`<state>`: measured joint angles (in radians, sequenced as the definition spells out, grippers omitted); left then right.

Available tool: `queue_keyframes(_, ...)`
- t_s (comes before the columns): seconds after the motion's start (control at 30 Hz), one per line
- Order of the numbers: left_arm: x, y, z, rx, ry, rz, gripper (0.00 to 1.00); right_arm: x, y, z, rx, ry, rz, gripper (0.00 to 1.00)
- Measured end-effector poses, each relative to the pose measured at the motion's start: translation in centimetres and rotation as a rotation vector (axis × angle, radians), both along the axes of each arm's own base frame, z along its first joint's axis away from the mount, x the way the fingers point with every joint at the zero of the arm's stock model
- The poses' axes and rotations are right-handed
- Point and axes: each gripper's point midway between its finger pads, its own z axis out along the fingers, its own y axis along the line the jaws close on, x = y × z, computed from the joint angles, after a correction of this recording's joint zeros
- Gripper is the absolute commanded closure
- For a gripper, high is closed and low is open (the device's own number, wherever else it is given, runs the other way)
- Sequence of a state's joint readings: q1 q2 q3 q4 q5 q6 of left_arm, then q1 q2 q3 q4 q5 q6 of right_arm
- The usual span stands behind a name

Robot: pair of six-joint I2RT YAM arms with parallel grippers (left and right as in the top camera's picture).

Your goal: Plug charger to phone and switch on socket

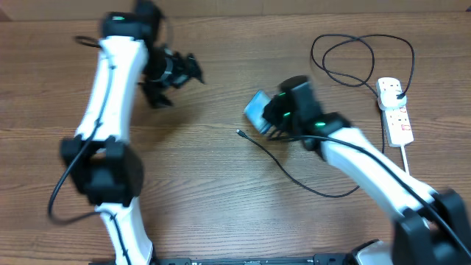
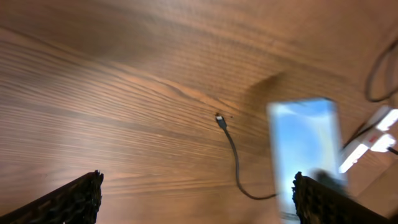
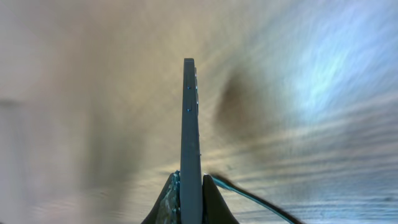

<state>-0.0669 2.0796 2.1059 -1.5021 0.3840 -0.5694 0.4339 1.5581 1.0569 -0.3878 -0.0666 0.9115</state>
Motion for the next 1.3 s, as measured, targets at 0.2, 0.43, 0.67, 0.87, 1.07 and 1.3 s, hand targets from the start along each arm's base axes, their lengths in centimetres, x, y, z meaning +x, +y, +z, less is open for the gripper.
queue_keyframes(0.2,-1.6,0.4,6.6,-0.042,-0.393,-0.083,0.00,0.4,-3.9,9.2,0.150,-0.192,-0.037,0.96)
queue_keyframes(0.43,-4.4,-2.5,7.8,-0.239,-0.775,-0.129,0.00,0.8,-2.2,12.2,0.330,-0.269,0.091,0.96)
queue_keyframes(0.67,-5.3,-5.1,6.1,-0.600,-1.076,-0.002,0.00,-0.2,1.5,13.0,0.524,-0.309,0.201,0.96)
queue_keyframes(0.87,-6.4,-8.5,2.9,-0.792,-0.959,0.097,0.01,-0.1,3.6,10.8,0.655,-0.290,0.204,0.96)
queue_keyframes(1.07,-5.3,-10.8,1.0,-0.894,-0.894,0.156,0.01,-0.8,6.7,5.4,0.684,-0.129,0.195,0.96)
queue_keyframes(1.3,-3.2,-11.1,-0.2,-0.970,-0.858,0.231,0.00,-1.5,8.4,3.8,0.682,-0.076,0.204,0.96)
